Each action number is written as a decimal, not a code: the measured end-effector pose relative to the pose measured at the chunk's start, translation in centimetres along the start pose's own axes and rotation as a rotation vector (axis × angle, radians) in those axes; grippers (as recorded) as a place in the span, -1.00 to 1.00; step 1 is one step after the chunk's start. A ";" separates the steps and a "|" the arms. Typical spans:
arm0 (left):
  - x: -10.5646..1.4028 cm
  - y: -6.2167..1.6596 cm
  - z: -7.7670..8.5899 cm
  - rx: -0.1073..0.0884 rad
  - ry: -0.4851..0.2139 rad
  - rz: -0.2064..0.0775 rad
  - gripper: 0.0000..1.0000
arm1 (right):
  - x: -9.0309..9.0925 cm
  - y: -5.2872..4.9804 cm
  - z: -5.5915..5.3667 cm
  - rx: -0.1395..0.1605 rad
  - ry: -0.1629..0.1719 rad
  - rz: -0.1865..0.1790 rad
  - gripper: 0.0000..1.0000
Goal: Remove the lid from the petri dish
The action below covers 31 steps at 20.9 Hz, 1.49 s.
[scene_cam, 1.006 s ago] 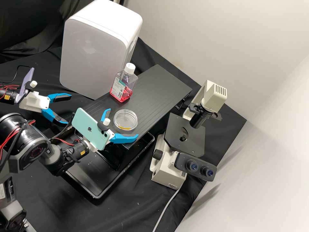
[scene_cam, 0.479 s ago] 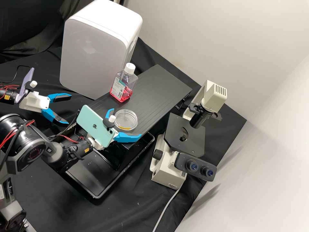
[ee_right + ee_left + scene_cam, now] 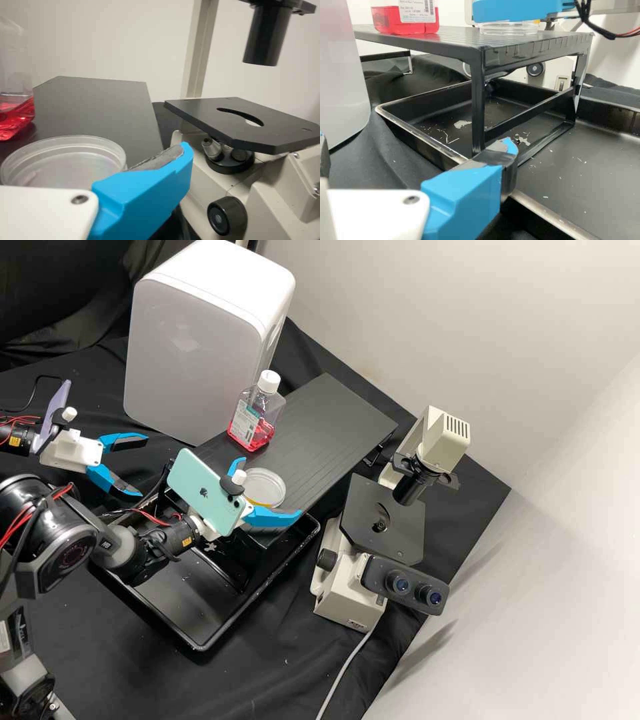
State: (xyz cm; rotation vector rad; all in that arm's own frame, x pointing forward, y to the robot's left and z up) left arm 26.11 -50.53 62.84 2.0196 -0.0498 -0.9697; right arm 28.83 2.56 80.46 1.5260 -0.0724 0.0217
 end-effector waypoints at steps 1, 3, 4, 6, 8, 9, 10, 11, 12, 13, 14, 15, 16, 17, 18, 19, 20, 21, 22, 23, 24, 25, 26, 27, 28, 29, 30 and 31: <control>0.0 0.00 0.0 0.000 0.000 0.000 1.00 | 0.0 -0.2 0.0 -0.002 0.000 -0.005 1.00; 0.0 0.00 0.0 0.000 0.000 0.000 1.00 | 0.0 -0.3 0.0 0.001 -0.002 -0.007 -1.00; 0.0 0.00 0.0 0.000 0.000 0.000 1.00 | 0.0 -0.3 0.0 0.002 -0.003 -0.006 -1.00; 0.0 0.00 0.0 0.000 0.000 0.000 1.00 | 0.0 -0.3 0.0 0.002 -0.004 -0.005 -1.00; 0.0 0.00 0.0 0.000 0.000 0.000 1.00 | 0.0 -0.3 0.0 0.002 -0.003 -0.007 -1.00; 0.0 0.00 0.0 0.000 0.000 0.000 1.00 | 0.0 -0.4 -0.1 0.002 -0.001 -0.011 -1.00; 0.0 0.00 0.0 0.000 0.000 0.000 1.00 | 0.0 -0.6 -0.1 0.002 0.000 -0.016 -1.00; 0.0 0.00 0.0 0.000 0.000 0.000 1.00 | 0.0 -0.7 -0.2 0.002 0.003 -0.020 -1.00; 0.0 0.00 0.0 0.000 0.000 0.000 1.00 | 0.0 -0.8 -0.3 0.002 0.005 -0.023 -1.00; 0.0 0.00 0.0 0.000 0.000 0.000 1.00 | 0.0 -0.8 -0.3 0.001 0.004 -0.025 -1.00; 0.0 0.00 0.0 0.000 0.000 0.000 1.00 | 0.0 -0.9 -0.2 0.001 0.003 -0.026 -1.00; 0.0 0.00 0.0 0.000 0.000 0.000 1.00 | 0.0 -0.9 -0.2 0.001 0.003 -0.026 -1.00; 0.0 0.01 0.0 -0.001 0.002 0.001 1.00 | 0.0 -0.9 -0.2 0.001 0.003 -0.026 -1.00; 0.0 0.01 0.0 -0.002 0.003 0.001 1.00 | 0.0 -0.9 -0.2 0.001 0.003 -0.026 -1.00; 0.0 0.01 0.0 -0.002 0.004 0.002 1.00 | 0.0 -0.9 -0.2 0.001 0.003 -0.026 -1.00; 0.0 0.01 0.0 -0.003 0.005 0.002 1.00 | 0.0 -0.9 -0.2 0.001 0.003 -0.026 -1.00; 0.0 0.01 0.0 -0.003 0.005 0.002 1.00 | 0.0 -0.9 -0.2 0.001 0.003 -0.026 -1.00; 0.0 0.01 0.0 -0.003 0.005 0.002 1.00 | 0.0 -0.9 -0.2 0.001 0.003 -0.026 -1.00; 0.0 0.01 0.0 -0.003 0.005 0.002 1.00 | 0.0 -0.9 -0.2 0.001 0.003 -0.026 -1.00; 0.0 0.01 0.0 -0.003 0.005 0.002 1.00 | 0.0 -0.9 -0.2 0.001 0.003 -0.026 -1.00; 0.0 0.01 0.0 -0.003 0.005 0.002 1.00 | 0.0 -0.9 -0.2 0.001 0.003 -0.026 -1.00; 0.0 -0.01 0.1 -0.002 0.003 0.001 1.00 | 0.0 -0.9 -0.2 0.001 0.003 -0.026 -1.00; 0.0 -0.02 0.1 -0.002 0.001 0.001 1.00 | 0.0 -0.9 -0.2 0.001 0.003 -0.026 -1.00; 0.0 -0.02 0.1 -0.002 0.001 0.001 1.00 | 0.0 -0.9 -0.2 0.001 0.003 -0.026 -1.00; 0.0 -0.07 0.1 -0.002 0.002 -0.001 1.00 | 0.0 -0.9 -0.2 0.001 0.003 -0.026 -1.00; 0.1 -0.08 0.2 -0.002 -0.001 -0.001 1.00 | 0.0 -0.9 -0.2 0.001 0.003 -0.026 -1.00; 0.1 -0.08 0.2 -0.002 -0.001 -0.001 1.00 | 0.0 -0.9 -0.2 0.001 0.003 -0.026 -1.00; 0.1 -0.08 0.2 -0.002 -0.001 -0.001 1.00 | 0.0 -0.9 -0.2 0.001 0.003 -0.026 -1.00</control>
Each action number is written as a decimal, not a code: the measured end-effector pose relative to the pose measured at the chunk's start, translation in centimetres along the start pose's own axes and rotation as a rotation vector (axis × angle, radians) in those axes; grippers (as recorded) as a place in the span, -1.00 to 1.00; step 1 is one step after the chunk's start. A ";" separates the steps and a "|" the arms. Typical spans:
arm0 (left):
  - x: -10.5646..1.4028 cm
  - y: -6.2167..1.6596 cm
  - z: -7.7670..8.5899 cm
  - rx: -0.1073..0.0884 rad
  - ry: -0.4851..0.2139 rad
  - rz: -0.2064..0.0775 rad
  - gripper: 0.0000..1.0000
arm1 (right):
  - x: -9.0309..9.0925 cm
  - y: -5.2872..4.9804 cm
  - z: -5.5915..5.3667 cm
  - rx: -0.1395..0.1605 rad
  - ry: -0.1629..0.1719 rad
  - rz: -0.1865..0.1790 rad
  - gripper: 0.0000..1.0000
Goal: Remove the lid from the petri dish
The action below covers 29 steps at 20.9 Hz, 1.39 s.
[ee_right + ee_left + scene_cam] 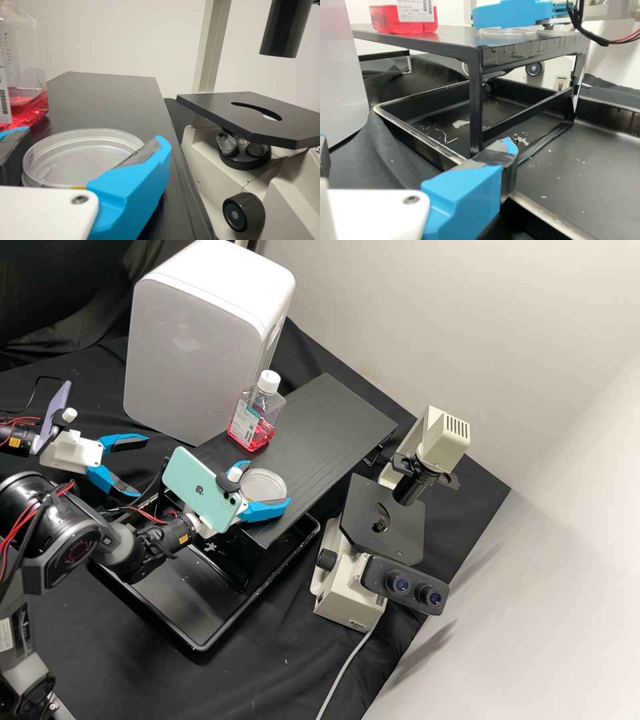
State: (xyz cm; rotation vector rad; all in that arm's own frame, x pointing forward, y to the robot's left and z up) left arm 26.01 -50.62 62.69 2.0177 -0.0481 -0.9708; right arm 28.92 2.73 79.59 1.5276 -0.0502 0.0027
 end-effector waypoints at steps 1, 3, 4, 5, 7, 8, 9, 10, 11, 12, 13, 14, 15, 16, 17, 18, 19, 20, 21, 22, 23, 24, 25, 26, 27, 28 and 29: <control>0.0 0.00 0.0 0.000 0.000 0.000 1.00 | 0.0 0.0 0.0 0.000 0.000 0.000 -1.00; 0.0 0.00 0.0 0.000 0.000 0.000 1.00 | 0.0 0.0 0.0 0.000 0.000 0.000 -1.00; 0.0 0.00 0.0 0.000 0.000 0.000 1.00 | 0.0 0.0 0.0 0.000 0.000 0.000 -1.00; 0.0 0.00 0.0 0.000 0.000 0.000 1.00 | 0.0 0.0 0.0 0.000 0.000 0.000 -1.00; 0.0 0.00 0.0 0.000 0.000 0.000 1.00 | 0.0 0.0 0.0 0.000 0.000 0.000 -1.00; 0.0 0.00 0.0 0.000 0.000 0.000 1.00 | 0.0 0.0 0.0 0.000 0.000 0.000 -1.00; 0.0 0.00 0.0 0.000 0.000 0.000 1.00 | 0.0 0.0 0.0 0.000 0.000 0.000 -1.00; 0.0 0.00 0.0 0.000 0.000 0.000 1.00 | -0.1 0.0 0.0 0.000 0.000 0.000 -1.00; 0.0 -0.01 0.0 0.000 0.000 0.000 1.00 | -0.3 0.1 0.0 0.001 0.000 0.003 -1.00; 0.0 -0.01 0.0 0.000 0.000 0.000 1.00 | -0.5 0.3 -0.1 0.002 0.002 0.008 -1.00; 0.0 -0.01 0.0 0.000 0.000 0.000 1.00 | -0.8 0.7 -0.1 0.003 0.002 0.018 -1.00; 0.0 -0.01 0.0 0.000 0.000 0.000 1.00 | -1.0 1.1 -0.2 0.004 0.006 0.033 -1.00; 0.0 -0.01 0.0 0.000 0.000 0.000 1.00 | -1.3 1.5 -0.2 0.005 0.011 0.051 -1.00; 0.0 -0.01 0.0 0.000 0.000 0.000 1.00 | -1.6 1.9 -0.3 0.007 0.013 0.067 -1.00; 0.0 -0.01 0.1 0.000 -0.001 0.000 1.00 | -1.8 2.3 -0.3 0.007 0.018 0.083 -1.00; 0.0 -0.01 0.1 0.000 -0.001 0.000 1.00 | -1.9 2.6 -0.4 0.010 0.028 0.098 -1.00; 0.0 -0.01 0.1 0.000 -0.001 0.000 1.00 | -1.9 2.7 -0.5 0.010 0.030 0.105 -1.00; 0.0 -0.01 0.1 0.000 -0.001 0.000 1.00 | -2.0 2.9 -0.6 0.012 0.034 0.111 -1.00; 0.0 -0.01 0.1 0.000 -0.001 0.000 1.00 | -2.0 2.9 -0.6 0.012 0.037 0.115 -1.00; 0.0 -0.01 0.1 0.000 -0.001 0.000 1.00 | -2.0 3.0 -0.6 0.012 0.038 0.116 -1.00; 0.0 -0.01 0.1 0.000 -0.001 0.000 1.00 | -2.0 3.0 -0.6 0.012 0.038 0.116 -1.00; 0.0 -0.01 0.1 0.000 -0.001 0.000 1.00 | -2.0 3.0 -0.6 0.012 0.038 0.116 -1.00; 0.0 -0.01 0.1 0.000 -0.001 0.000 1.00 | -2.1 3.0 -0.6 0.012 0.038 0.116 -1.00; 0.0 -0.01 0.1 0.000 -0.001 0.000 1.00 | -2.1 2.9 -0.6 0.012 0.037 0.114 -1.00; 0.0 -0.01 0.1 0.000 -0.001 0.000 1.00 | -2.2 2.9 -0.6 0.012 0.038 0.116 -1.00; 0.0 -0.01 0.1 0.000 -0.001 0.000 1.00 | -2.2 2.9 -0.7 0.012 0.041 0.116 -1.00; 0.0 -0.01 0.1 0.000 -0.001 0.000 1.00 | -2.2 2.9 -0.9 0.014 0.047 0.113 -1.00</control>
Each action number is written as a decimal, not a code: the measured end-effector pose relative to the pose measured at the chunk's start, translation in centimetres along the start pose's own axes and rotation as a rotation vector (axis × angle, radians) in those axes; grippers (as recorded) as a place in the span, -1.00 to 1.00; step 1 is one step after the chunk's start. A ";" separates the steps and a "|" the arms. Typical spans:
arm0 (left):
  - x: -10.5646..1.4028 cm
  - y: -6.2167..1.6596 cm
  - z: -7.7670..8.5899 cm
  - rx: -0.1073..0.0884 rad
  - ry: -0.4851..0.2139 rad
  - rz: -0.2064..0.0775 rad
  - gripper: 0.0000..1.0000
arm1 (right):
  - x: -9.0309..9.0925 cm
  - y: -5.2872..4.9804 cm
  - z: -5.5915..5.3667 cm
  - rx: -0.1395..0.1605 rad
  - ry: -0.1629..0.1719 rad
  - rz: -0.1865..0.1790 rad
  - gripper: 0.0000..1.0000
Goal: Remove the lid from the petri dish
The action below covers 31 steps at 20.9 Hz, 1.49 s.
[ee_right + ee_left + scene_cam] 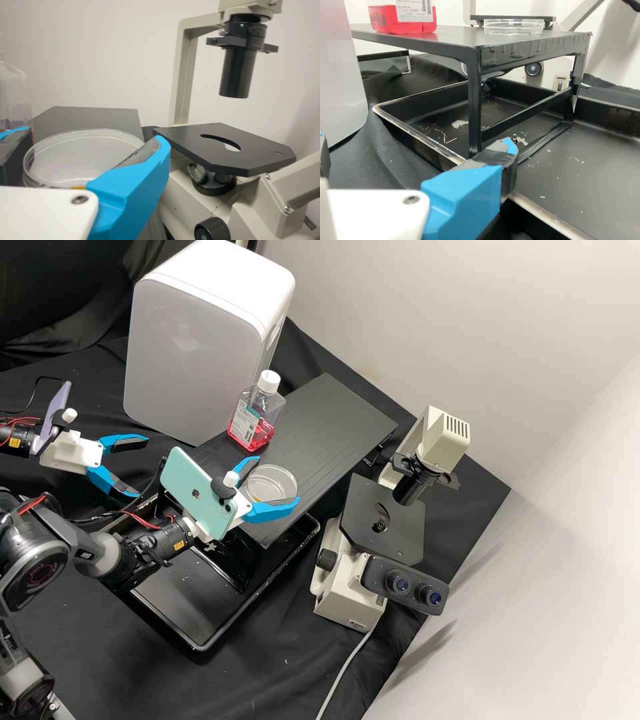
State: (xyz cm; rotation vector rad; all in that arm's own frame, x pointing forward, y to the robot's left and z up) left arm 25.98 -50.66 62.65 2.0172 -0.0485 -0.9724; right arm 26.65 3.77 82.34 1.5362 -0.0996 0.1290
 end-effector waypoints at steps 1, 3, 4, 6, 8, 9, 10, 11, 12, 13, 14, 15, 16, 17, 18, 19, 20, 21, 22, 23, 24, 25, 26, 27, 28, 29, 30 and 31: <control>0.0 0.00 0.0 0.000 0.000 0.000 1.00 | -0.1 -0.1 -0.3 0.002 0.011 -0.005 -1.00; 0.0 0.00 0.0 0.000 0.000 0.000 1.00 | -0.2 -0.7 -1.0 0.009 0.034 -0.027 -1.00; 0.0 -0.02 0.0 0.000 0.000 -0.001 1.00 | -0.2 -1.1 -1.5 0.013 0.050 -0.038 -1.00; 0.0 -0.34 -0.1 -0.003 0.003 -0.011 1.00 | -0.5 -1.7 -2.6 0.023 0.089 -0.060 -1.00; 0.1 -0.44 -0.1 -0.004 0.003 -0.014 1.00 | -0.6 -2.2 -3.8 0.016 0.130 -0.074 -1.00; 0.1 -0.44 -0.1 -0.004 0.003 -0.014 1.00 | -0.6 -2.3 -4.3 0.018 0.147 -0.079 -1.00; 0.1 -0.44 -0.1 -0.004 0.003 -0.014 1.00 | -0.7 -2.5 -4.7 0.016 0.155 -0.084 -1.00; 0.1 -0.44 -0.1 -0.004 0.003 -0.014 1.00 | -0.8 -2.8 -4.9 0.011 0.158 -0.093 -1.00; 0.1 -0.44 -0.1 -0.004 0.003 -0.014 1.00 | -0.9 -3.0 -5.0 0.011 0.155 -0.097 -1.00; 0.1 -0.44 -0.1 -0.004 0.005 -0.014 1.00 | -1.0 -3.1 -5.2 0.012 0.155 -0.099 -1.00; 0.1 -0.44 -0.1 -0.004 0.005 -0.014 1.00 | -1.0 -3.2 -5.3 0.018 0.154 -0.101 -1.00; 0.1 -0.44 -0.1 -0.004 0.005 -0.014 1.00 | -1.1 -3.3 -5.3 0.020 0.152 -0.103 -1.00; 0.1 -0.44 -0.1 -0.004 0.005 -0.014 1.00 | -1.1 -3.3 -5.3 0.012 0.153 -0.103 -1.00; 0.1 -0.44 -0.1 -0.004 0.005 -0.014 1.00 | -1.1 -3.3 -5.3 0.009 0.154 -0.105 -1.00; 0.1 -0.44 -0.1 -0.004 0.005 -0.014 1.00 | -1.1 -3.4 -5.3 0.003 0.151 -0.108 -1.00; 0.1 -0.44 -0.1 -0.004 0.005 -0.014 1.00 | -1.0 -3.6 -5.2 0.003 0.147 -0.112 -1.00; 0.1 -0.45 -0.1 -0.004 0.003 -0.014 1.00 | -1.0 -3.8 -5.1 -0.003 0.143 -0.118 -1.00; 0.1 -0.50 0.0 -0.004 0.001 -0.016 1.00 | -1.0 -4.0 -5.0 -0.008 0.137 -0.123 -1.00; 0.1 -0.55 0.0 -0.005 0.003 -0.016 1.00 | -0.9 -4.3 -4.8 -0.013 0.130 -0.132 -1.00; 0.1 -0.55 0.0 -0.005 0.003 -0.016 1.00 | -0.9 -4.5 -4.7 -0.019 0.123 -0.137 -1.00; 0.1 -0.55 0.0 -0.005 0.003 -0.016 1.00 | -0.9 -4.7 -4.6 -0.022 0.115 -0.141 -1.00; 0.1 -0.55 0.0 -0.005 0.003 -0.016 1.00 | -0.9 -4.9 -4.6 -0.024 0.115 -0.148 -1.00; 0.1 -0.55 0.0 -0.005 0.003 -0.016 1.00 | -0.9 -5.2 -4.6 -0.027 0.115 -0.156 -1.00; 0.1 -0.55 0.0 -0.005 0.003 -0.016 1.00 | -0.9 -5.3 -4.6 -0.029 0.113 -0.160 -1.00; 0.1 -0.55 0.0 -0.005 0.003 -0.016 1.00 | -0.9 -5.5 -4.5 -0.030 0.113 -0.166 -1.00; 0.1 -0.55 0.0 -0.005 0.003 -0.016 1.00 | -1.0 -5.6 -4.6 -0.031 0.114 -0.171 -1.00; 0.1 -0.55 0.0 -0.005 0.003 -0.016 1.00 | -1.0 -5.8 -4.5 -0.033 0.110 -0.179 -1.00; 0.1 -0.55 0.0 -0.005 0.003 -0.016 1.00 | -0.9 -5.9 -4.5 -0.033 0.109 -0.182 -1.00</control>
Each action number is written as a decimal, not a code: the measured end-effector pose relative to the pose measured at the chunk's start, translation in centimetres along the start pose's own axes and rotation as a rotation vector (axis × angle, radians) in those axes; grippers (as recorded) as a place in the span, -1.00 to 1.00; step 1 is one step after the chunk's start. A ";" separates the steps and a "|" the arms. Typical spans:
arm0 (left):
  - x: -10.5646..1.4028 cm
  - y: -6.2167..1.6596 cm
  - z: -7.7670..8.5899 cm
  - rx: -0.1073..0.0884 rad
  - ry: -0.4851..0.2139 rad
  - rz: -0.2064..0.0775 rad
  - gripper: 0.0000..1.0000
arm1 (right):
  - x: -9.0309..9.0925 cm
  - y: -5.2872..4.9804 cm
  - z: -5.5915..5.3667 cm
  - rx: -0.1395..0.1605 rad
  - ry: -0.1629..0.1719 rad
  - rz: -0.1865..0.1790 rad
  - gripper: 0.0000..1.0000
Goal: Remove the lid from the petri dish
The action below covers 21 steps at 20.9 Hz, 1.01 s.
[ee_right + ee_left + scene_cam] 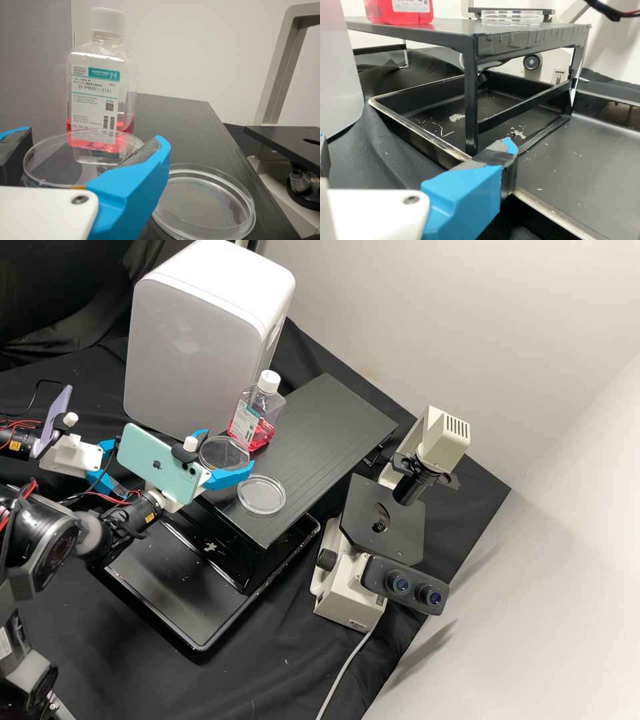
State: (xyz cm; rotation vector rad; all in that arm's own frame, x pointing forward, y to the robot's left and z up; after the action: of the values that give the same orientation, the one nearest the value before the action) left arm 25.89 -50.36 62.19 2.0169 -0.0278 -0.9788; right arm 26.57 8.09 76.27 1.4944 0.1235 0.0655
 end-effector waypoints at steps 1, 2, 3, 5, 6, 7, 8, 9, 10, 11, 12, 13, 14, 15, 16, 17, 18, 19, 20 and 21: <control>0.0 0.00 0.0 0.000 0.000 0.000 1.00 | 0.1 0.0 0.0 0.000 -0.002 -0.003 -1.00; 0.0 0.00 0.0 0.000 0.000 0.000 1.00 | 0.2 -0.1 0.0 0.001 -0.003 -0.005 -1.00; 0.0 0.00 0.0 0.000 0.000 0.000 1.00 | 0.3 -0.1 0.0 0.002 -0.008 -0.013 -1.00; 0.0 0.00 0.0 0.000 0.000 0.000 1.00 | 0.3 -0.1 0.0 0.002 -0.008 -0.013 -1.00; 0.0 0.00 0.0 0.000 0.000 0.000 1.00 | 0.3 -0.1 0.0 0.002 -0.008 -0.013 -1.00; 0.0 0.00 0.0 0.000 0.000 0.000 1.00 | 0.3 -0.2 0.0 0.001 -0.008 -0.014 -1.00; 0.0 0.00 0.0 0.000 0.000 0.000 1.00 | 0.3 -0.2 0.0 0.001 -0.009 -0.015 -1.00; 0.0 0.00 0.0 0.000 0.000 0.000 1.00 | 0.3 -0.2 0.0 0.001 -0.009 -0.015 -1.00; 0.0 0.00 0.0 0.000 0.000 0.000 1.00 | 0.3 -0.2 0.0 0.001 -0.010 -0.016 -1.00; 0.0 0.00 0.0 0.000 0.000 0.000 1.00 | 0.3 -0.2 0.0 0.001 -0.010 -0.016 -1.00; 0.0 0.00 0.0 0.000 0.000 0.000 1.00 | 0.3 -0.2 0.0 0.001 -0.010 -0.016 -1.00; 0.0 0.00 0.0 0.000 0.000 0.000 1.00 | 0.3 -0.2 0.0 0.001 -0.010 -0.016 -1.00; 0.0 0.00 0.0 0.000 0.000 0.000 1.00 | 0.3 -0.2 0.1 0.001 -0.011 -0.015 -1.00; 0.0 0.00 0.0 0.000 0.000 0.000 1.00 | 0.3 -0.2 0.1 0.001 -0.011 -0.015 -1.00; 0.0 0.00 0.0 0.000 0.000 0.000 1.00 | 0.3 -0.1 0.1 0.001 -0.013 -0.014 -1.00; 0.0 0.00 0.0 0.000 0.000 0.000 1.00 | 0.3 -0.1 0.1 0.001 -0.013 -0.014 -1.00; 0.0 0.00 0.0 0.000 0.000 0.000 1.00 | 0.3 -0.1 0.2 -0.002 -0.014 -0.013 -1.00; 0.0 0.00 0.0 0.000 0.000 0.000 1.00 | 0.4 0.0 0.2 -0.004 -0.017 -0.010 -1.00; 0.0 0.00 0.0 0.000 0.000 0.000 1.00 | 0.4 0.0 0.3 -0.004 -0.019 -0.008 -1.00; 0.0 0.00 0.0 0.000 0.000 0.000 1.00 | 0.4 0.1 0.4 -0.003 -0.023 -0.006 -1.00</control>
State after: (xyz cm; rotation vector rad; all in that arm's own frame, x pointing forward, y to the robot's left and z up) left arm 25.89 -50.36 62.19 2.0169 -0.0278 -0.9788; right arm 26.99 7.79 76.33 1.4914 0.1093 0.0441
